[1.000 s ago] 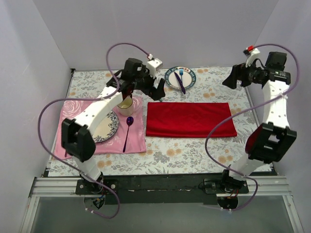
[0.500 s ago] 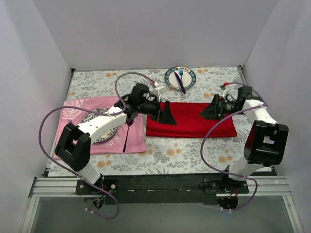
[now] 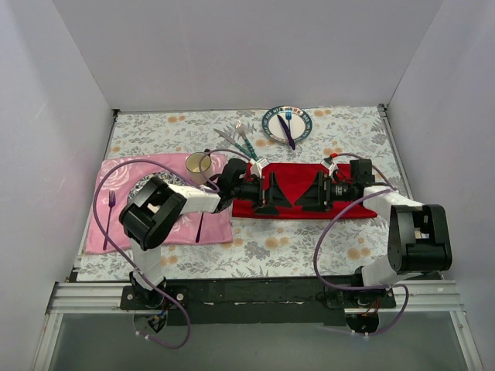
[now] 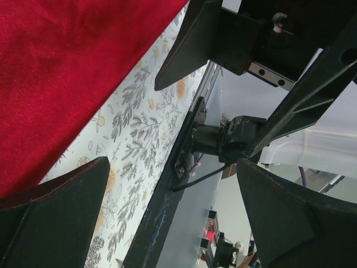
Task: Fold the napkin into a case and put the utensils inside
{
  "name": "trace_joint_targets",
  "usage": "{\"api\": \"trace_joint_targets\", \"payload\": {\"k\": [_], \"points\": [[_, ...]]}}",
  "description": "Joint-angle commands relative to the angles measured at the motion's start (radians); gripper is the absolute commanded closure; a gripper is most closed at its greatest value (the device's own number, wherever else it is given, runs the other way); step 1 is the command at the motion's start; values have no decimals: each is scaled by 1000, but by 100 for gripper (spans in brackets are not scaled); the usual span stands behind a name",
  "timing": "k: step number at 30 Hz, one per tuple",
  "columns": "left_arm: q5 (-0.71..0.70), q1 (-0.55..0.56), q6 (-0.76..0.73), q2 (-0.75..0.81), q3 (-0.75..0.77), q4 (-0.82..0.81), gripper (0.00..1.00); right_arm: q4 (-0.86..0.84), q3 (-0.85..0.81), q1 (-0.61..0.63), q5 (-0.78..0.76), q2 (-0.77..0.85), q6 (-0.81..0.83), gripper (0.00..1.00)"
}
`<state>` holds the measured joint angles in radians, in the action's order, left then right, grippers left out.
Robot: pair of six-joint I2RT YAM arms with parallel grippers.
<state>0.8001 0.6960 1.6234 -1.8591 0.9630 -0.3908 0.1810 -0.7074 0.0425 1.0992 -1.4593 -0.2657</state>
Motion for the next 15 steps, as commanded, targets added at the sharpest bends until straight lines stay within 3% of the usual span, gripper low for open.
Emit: {"api": "trace_joint_targets", "payload": {"k": [1,9,15], "points": [[-47,-3,0,-8,28,-83,2,-147,-7,13,-12,-58,-67,1],[-12,-18,-39,-81,2,-132,2,-170,2,22,-7,-167,-26,1],[34,-65,36,-129,-84,-236,2,-141,8,20,24,-277,52,1]]}}
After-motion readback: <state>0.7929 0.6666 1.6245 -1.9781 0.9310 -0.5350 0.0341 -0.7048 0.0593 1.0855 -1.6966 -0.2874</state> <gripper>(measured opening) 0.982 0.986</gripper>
